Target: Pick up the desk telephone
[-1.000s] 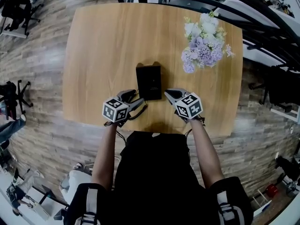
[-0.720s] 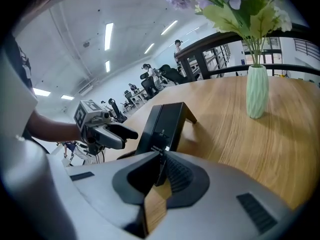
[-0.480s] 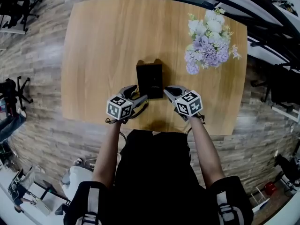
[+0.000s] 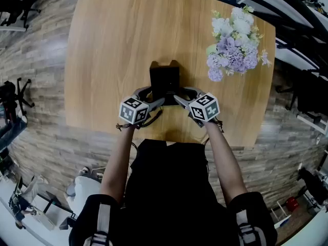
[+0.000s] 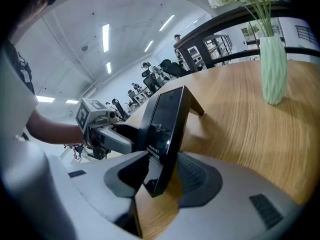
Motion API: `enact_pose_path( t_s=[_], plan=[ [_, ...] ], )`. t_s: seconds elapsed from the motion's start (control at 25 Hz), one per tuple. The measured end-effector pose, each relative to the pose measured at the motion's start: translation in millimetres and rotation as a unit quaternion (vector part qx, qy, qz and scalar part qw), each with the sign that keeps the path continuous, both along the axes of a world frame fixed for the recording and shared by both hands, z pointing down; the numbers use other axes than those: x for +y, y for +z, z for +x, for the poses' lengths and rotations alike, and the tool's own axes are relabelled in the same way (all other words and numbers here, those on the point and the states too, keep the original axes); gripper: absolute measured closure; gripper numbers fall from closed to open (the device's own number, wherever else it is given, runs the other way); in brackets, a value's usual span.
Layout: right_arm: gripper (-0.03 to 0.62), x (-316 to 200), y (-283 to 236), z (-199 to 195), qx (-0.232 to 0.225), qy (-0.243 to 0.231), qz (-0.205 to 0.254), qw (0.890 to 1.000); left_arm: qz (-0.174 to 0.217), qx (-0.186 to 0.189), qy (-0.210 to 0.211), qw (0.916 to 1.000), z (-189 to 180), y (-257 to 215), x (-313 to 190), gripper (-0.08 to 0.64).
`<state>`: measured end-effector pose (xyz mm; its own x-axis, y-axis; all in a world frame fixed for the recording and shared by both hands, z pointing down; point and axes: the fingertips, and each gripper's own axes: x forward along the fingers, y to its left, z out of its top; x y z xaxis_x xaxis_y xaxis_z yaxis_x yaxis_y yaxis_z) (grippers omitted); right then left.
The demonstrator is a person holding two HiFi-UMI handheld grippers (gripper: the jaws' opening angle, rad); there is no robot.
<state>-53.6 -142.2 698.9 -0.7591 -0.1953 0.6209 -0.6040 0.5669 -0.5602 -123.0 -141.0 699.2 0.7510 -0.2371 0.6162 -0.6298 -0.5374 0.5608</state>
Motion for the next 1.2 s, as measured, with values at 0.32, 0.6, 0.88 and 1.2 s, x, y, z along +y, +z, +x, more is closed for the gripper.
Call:
enact_pose_path(
  t_s=[0.32,0.6,0.88,1.2],
  plan=[
    [0.42,-6.2,4.3,-5.1,0.008,-0.001,0.005,1.0,-0.002,0.004,-0.009,1.0,6.7,10.3,-11.1,0.255],
    [0.42,-8.6,6.9,-5.4,-0.003,0.004,0.008,1.0,-0.007,0.005,0.002,1.0,9.2,15.3,-14.1,0.255],
    [0.42,-8.0,9.1,-8.1,-0.022,0.004,0.0,1.0,-0.008,0.011,0.011,0.9998,8.3,16.6,-19.7,0.255],
    [0.417,-8.3,8.7,-8.1,-0.042,-0.008,0.007,0.999,-0.004,0.043,0.04,0.9982,29.2,15.1,-26.1,0.242]
  ],
)
